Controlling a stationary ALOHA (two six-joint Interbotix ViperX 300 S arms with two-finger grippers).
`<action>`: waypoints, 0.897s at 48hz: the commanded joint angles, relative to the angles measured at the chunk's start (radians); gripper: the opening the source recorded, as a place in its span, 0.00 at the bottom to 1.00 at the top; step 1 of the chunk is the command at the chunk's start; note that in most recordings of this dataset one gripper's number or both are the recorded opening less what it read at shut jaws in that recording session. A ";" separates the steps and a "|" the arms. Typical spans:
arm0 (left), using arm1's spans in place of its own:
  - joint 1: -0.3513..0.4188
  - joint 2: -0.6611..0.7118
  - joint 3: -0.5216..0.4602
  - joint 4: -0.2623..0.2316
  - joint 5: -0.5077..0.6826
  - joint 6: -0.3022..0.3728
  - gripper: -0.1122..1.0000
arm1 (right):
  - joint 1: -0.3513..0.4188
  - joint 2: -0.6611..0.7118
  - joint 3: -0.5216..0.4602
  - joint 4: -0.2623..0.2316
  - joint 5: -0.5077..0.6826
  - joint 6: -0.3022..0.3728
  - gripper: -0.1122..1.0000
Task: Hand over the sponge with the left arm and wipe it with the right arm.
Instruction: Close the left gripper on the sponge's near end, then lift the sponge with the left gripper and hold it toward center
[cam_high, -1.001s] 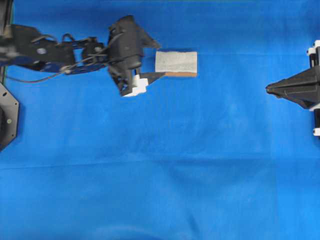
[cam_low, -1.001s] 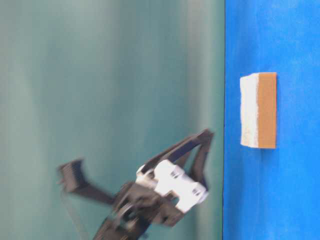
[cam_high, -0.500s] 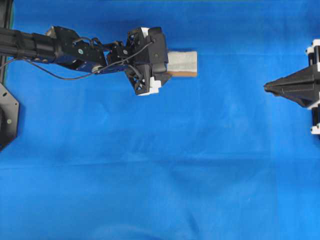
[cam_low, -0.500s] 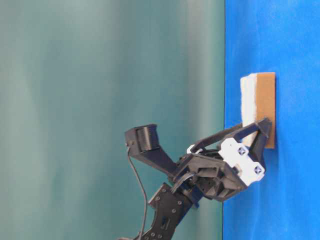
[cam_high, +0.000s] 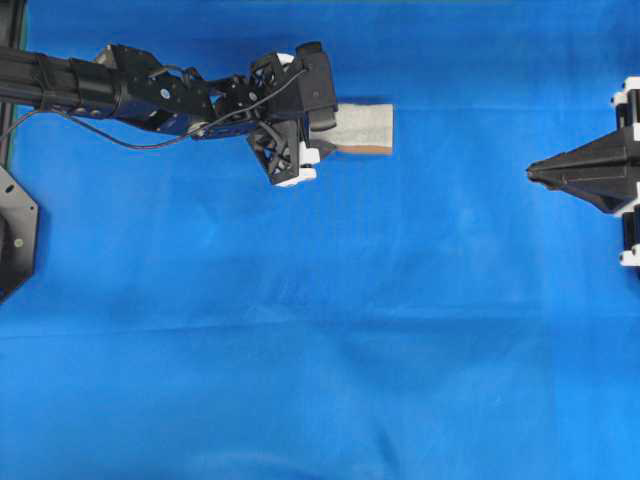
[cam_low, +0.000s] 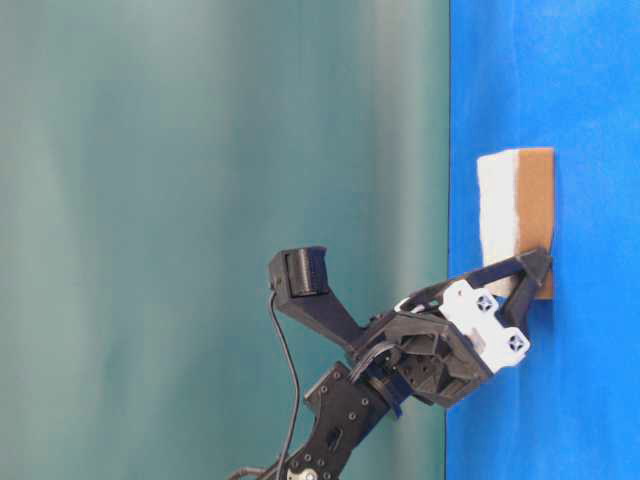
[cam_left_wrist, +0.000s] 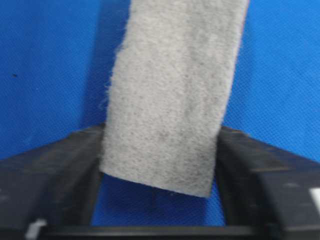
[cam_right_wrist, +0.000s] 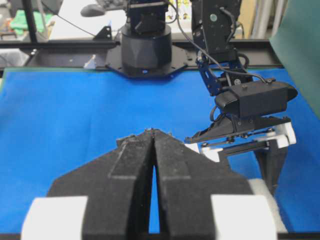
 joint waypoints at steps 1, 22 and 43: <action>0.003 -0.040 -0.017 -0.002 0.034 0.000 0.56 | -0.002 0.008 -0.018 0.003 -0.005 0.002 0.10; -0.071 -0.216 -0.020 -0.003 0.202 -0.072 0.43 | -0.015 0.025 -0.018 0.003 -0.005 0.002 0.10; -0.224 -0.345 -0.006 -0.006 0.293 -0.199 0.43 | -0.018 0.028 -0.025 0.003 -0.003 0.012 0.10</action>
